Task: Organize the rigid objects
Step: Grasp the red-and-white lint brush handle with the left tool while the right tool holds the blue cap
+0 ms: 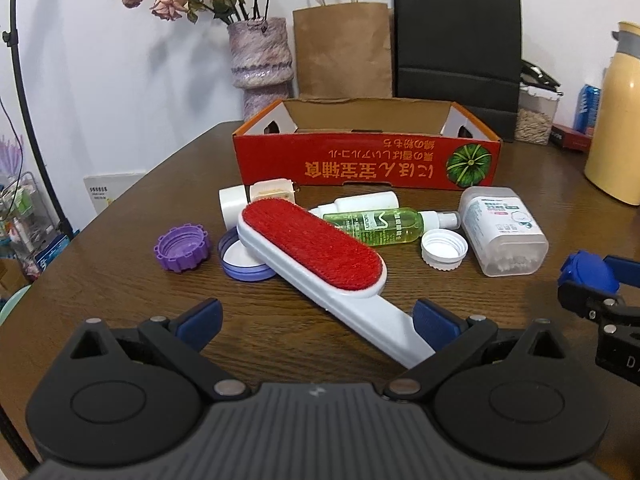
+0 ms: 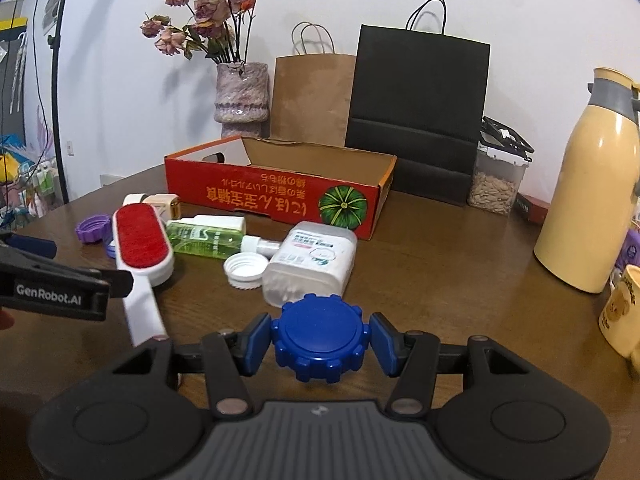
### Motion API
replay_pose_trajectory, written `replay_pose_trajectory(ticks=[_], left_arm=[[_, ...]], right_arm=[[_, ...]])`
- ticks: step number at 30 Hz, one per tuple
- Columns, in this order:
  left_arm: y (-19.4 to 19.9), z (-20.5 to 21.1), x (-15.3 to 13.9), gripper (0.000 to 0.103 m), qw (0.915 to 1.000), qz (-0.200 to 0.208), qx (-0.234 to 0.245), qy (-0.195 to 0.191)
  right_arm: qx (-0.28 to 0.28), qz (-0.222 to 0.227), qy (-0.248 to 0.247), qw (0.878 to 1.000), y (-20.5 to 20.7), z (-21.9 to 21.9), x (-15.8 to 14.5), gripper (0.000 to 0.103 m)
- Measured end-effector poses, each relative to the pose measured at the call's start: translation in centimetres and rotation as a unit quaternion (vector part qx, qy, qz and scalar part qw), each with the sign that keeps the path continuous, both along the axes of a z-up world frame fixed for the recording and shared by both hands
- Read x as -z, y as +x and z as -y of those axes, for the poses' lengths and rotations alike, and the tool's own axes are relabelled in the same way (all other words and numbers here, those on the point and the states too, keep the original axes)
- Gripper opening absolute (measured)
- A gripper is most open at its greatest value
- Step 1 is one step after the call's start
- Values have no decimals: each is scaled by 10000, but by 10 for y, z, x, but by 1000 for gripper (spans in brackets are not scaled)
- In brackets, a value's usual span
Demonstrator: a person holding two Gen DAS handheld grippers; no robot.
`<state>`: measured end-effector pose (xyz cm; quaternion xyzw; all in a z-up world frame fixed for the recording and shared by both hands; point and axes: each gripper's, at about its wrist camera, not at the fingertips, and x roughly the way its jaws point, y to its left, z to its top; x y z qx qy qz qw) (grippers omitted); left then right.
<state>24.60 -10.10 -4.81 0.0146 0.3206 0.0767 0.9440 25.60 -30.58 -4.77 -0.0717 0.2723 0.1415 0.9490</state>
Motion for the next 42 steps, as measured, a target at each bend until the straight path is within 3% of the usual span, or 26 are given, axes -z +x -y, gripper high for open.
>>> replay_pose_trajectory(ticks=[10, 16, 26, 28, 30, 32, 42], left_arm=[[32, 13, 18, 103, 9977, -242, -639, -43], [43, 17, 25, 103, 9957, -317, -857, 122], [56, 13, 24, 103, 9934, -224, -1120, 29], [57, 10, 25, 96, 9938, -267, -1077, -82], [56, 8, 26, 74, 9950, -272, -943, -212], [54, 8, 26, 61, 9961, -280, -784, -276], [38, -8, 27, 59, 9988, -279, -340, -210]], right_arm=[[23, -68, 422, 9991, 17, 13, 12, 53], [1, -60, 392, 9992, 16, 11, 15, 53], [94, 8, 327, 9994, 15, 8, 16, 53], [146, 15, 352, 9993, 18, 7, 16, 53], [197, 12, 385, 9991, 20, 7, 16, 53], [250, -3, 401, 9989, 23, 6, 17, 53], [501, -12, 425, 9978, 27, -1, 19, 53]])
